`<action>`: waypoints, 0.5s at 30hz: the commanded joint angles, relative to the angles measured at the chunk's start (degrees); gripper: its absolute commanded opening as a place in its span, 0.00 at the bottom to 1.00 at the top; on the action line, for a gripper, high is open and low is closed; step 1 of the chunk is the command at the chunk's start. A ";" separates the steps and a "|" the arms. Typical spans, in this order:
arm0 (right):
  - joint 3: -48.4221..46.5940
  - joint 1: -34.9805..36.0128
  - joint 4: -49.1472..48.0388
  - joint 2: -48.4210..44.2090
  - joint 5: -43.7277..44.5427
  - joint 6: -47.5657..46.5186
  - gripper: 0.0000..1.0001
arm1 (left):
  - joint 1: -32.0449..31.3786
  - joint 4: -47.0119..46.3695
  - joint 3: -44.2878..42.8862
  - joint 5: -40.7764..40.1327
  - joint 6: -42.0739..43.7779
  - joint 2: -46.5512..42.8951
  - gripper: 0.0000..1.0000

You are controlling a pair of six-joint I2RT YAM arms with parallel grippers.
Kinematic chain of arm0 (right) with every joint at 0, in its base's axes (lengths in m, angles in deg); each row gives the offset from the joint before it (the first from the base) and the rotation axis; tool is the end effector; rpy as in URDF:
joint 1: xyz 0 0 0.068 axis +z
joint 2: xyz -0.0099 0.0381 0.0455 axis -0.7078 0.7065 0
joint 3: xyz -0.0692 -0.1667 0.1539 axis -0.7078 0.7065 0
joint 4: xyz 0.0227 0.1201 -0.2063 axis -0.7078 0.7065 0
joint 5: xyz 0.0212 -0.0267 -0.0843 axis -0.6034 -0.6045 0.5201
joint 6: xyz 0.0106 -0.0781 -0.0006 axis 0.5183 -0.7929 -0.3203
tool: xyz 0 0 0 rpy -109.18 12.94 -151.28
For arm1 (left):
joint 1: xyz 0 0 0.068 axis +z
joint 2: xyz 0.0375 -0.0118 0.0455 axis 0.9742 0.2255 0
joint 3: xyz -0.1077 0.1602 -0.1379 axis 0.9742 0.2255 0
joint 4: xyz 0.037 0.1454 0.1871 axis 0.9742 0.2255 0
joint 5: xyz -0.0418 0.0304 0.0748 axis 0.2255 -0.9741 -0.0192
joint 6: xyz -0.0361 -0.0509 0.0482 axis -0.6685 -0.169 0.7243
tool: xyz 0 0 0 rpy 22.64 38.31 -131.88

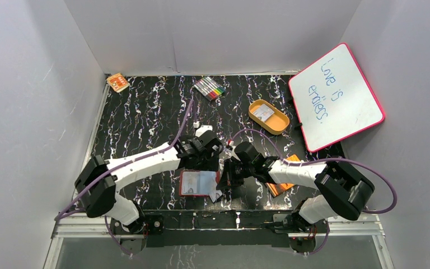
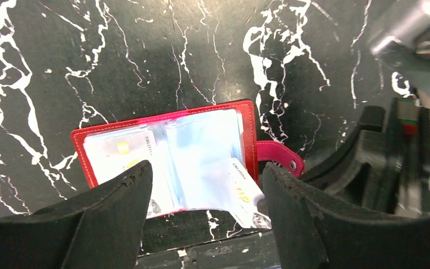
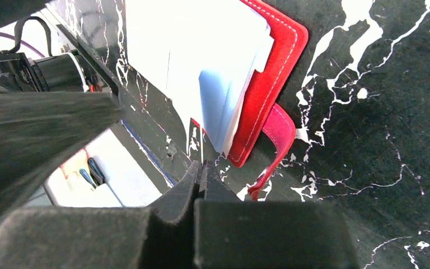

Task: Put the credit cards into the card holder
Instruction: Insert the credit card into the card holder.

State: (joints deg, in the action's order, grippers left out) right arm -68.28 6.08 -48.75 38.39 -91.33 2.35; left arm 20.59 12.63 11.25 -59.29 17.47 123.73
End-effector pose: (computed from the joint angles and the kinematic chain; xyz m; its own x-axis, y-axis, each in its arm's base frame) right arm 0.1518 0.2311 0.1169 -0.9581 -0.0792 -0.2752 -0.2623 0.6282 0.7325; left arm 0.1837 -0.2432 0.1832 -0.8462 0.0442 -0.5310 0.1778 0.9628 -0.2033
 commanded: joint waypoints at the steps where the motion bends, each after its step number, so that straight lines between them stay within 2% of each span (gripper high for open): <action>1: -1.18 0.36 -2.25 0.41 -0.45 0.03 0.00 | -0.14 5.15 -2.42 -3.89 -0.67 -6.22 0.71; 5: -1.26 0.46 -2.40 0.46 -0.29 0.26 0.00 | -0.21 6.27 0.55 -6.03 -3.22 -11.90 0.72; 9: -1.69 0.41 -2.46 1.04 -0.44 0.27 0.00 | 0.48 5.80 8.10 -7.07 -5.95 -16.99 0.73; 15: -2.26 0.52 -2.55 0.74 -0.51 0.40 0.00 | 1.57 4.70 17.81 -6.54 -9.33 -21.40 0.68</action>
State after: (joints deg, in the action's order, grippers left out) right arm -68.48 6.10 -48.99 39.16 -91.33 2.54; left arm 21.44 16.28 24.76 -64.18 11.20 104.59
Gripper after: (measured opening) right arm 0.011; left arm 0.695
